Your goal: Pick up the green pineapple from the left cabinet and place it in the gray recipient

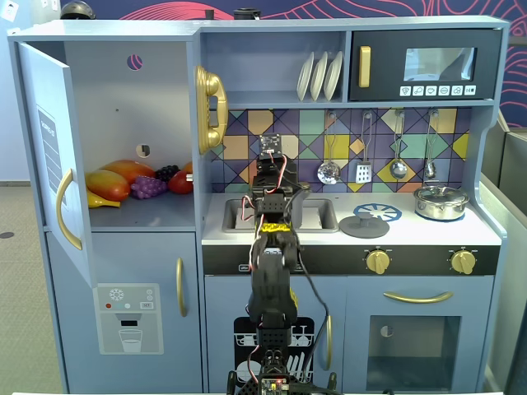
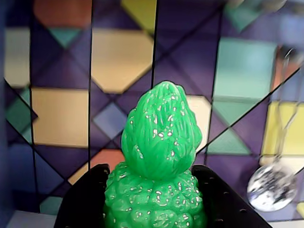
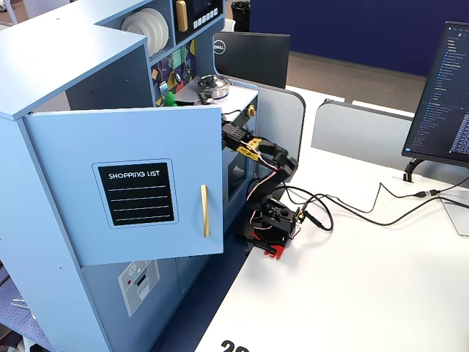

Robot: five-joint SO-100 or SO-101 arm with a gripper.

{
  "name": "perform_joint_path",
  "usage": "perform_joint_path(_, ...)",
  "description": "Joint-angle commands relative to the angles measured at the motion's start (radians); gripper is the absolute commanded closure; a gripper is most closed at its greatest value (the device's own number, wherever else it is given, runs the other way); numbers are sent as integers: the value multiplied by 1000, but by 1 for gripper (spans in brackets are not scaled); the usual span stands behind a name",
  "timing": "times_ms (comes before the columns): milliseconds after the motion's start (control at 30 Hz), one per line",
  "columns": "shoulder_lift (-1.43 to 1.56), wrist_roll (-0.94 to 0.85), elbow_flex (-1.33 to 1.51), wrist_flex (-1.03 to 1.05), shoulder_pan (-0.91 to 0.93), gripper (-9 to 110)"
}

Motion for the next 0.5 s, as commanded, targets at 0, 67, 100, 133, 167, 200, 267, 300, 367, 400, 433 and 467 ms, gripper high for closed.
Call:
perform_joint_path(0, -63, 46, -101, -51, 5, 76)
perform_joint_path(67, -60, 41, -89, -38, 2, 74)
perform_joint_path(100, -55, 40, -86, -32, 0, 74)
perform_joint_path(133, -51, 41, -84, -26, 0, 74)
perform_joint_path(167, -44, 41, -83, -21, 5, 75)
perform_joint_path(200, -32, 44, -83, -17, 6, 75)
perform_joint_path(267, 18, 54, -75, 14, 9, 76)
perform_joint_path(300, 58, 58, -57, 23, 11, 76)
perform_joint_path(367, 189, 80, 3, 89, 12, 77)
perform_joint_path(400, 273, 94, 32, 176, 17, 78)
perform_joint_path(433, 368, 115, 66, 293, 17, 79)
perform_joint_path(467, 468, 149, 106, 413, 20, 80)
